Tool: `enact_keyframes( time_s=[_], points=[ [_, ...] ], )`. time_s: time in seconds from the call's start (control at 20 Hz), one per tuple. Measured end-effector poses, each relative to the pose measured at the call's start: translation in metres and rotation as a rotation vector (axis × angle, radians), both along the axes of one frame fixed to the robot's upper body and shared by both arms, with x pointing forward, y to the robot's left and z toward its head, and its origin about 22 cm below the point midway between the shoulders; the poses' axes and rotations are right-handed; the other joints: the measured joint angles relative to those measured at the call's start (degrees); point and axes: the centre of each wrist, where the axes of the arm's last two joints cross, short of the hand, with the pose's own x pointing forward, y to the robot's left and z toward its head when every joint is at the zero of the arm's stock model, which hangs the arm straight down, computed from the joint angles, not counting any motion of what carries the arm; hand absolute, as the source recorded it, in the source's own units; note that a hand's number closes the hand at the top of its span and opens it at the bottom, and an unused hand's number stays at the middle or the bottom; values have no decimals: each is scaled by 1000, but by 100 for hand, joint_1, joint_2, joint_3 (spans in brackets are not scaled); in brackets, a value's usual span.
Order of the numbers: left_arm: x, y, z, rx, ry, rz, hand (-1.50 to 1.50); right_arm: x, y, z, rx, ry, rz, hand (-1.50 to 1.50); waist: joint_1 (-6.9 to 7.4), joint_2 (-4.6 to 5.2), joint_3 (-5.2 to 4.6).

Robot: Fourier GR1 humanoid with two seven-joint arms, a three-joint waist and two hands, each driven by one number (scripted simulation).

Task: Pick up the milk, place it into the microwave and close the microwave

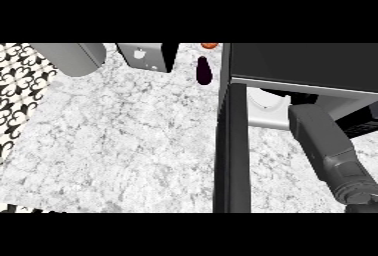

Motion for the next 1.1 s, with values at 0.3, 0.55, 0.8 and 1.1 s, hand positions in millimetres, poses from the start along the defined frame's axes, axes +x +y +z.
enact_keyframes(
  time_s=[0.3,0.55,0.8,1.1],
  points=[
    [5,1,2,16,-16,-7,-150,-15,-25,-19,-186,165,-202,-150,233,83,-163],
    [8,3,2,24,-20,-16,-150,-18,-19,-26,-264,220,-188,-150,272,72,-110],
    [12,1,0,27,-12,-18,-150,-16,6,-30,-285,237,-47,-150,208,48,-37],
    [14,2,-4,25,-18,-14,-150,-15,27,-31,-256,259,70,-150,171,19,-17]
  ],
)
